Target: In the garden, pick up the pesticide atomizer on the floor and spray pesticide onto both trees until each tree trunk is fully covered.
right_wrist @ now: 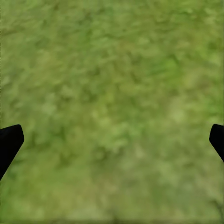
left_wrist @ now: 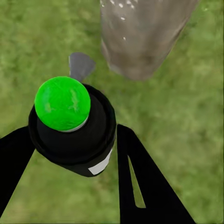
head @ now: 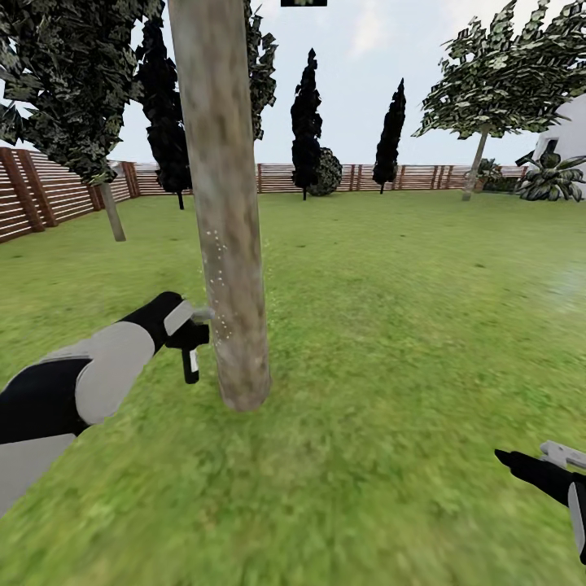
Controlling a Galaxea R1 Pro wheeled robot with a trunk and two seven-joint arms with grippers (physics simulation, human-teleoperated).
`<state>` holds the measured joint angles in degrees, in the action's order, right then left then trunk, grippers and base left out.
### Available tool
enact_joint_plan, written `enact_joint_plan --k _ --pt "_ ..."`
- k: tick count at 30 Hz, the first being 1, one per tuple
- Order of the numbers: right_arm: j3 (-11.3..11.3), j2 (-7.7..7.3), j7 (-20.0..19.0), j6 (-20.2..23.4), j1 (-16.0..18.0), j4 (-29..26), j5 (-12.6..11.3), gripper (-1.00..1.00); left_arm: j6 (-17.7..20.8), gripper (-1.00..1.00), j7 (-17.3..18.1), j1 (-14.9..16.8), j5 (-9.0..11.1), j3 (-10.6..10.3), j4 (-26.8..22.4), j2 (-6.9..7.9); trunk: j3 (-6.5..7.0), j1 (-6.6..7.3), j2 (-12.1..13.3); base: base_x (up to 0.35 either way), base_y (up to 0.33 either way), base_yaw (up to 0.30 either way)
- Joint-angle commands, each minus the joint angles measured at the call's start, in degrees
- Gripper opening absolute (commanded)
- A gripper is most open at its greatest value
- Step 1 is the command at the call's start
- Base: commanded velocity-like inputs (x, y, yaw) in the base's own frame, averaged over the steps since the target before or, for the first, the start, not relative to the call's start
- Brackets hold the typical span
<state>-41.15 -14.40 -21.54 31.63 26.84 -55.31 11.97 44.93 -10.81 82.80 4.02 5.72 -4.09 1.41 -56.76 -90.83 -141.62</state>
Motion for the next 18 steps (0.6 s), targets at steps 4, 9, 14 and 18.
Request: enact_joint_plan --k 4,9,14,18 --pt "-0.16 -0.01 -0.61 0.18 0.06 -0.11 0.60 1.00 -3.95 -1.00 -0.49 -5.16 0.57 0.45 -0.05 -0.01 -0.05 0.02 -0.03 0.000 0.000 0.038" --pt "-0.16 -0.03 -0.39 0.17 0.06 -0.15 0.60 1.00 -14.42 -1.00 -0.35 -14.33 0.99 0.52 -0.06 -0.01 -0.05 0.02 -0.03 0.000 0.000 0.231" --pt "-0.08 0.00 -0.37 0.17 0.06 -0.08 0.60 1.00 -16.69 -1.00 -0.19 -18.73 0.99 0.52 -0.38 -0.01 -0.05 0.02 -0.03 0.000 -0.114 0.129" --pt "-0.08 0.01 -0.36 0.17 0.06 -0.07 0.60 1.00 -16.75 -1.00 -0.17 -18.81 0.99 0.52 -0.38 -0.03 -0.05 0.02 -0.03 0.000 -0.288 0.141"
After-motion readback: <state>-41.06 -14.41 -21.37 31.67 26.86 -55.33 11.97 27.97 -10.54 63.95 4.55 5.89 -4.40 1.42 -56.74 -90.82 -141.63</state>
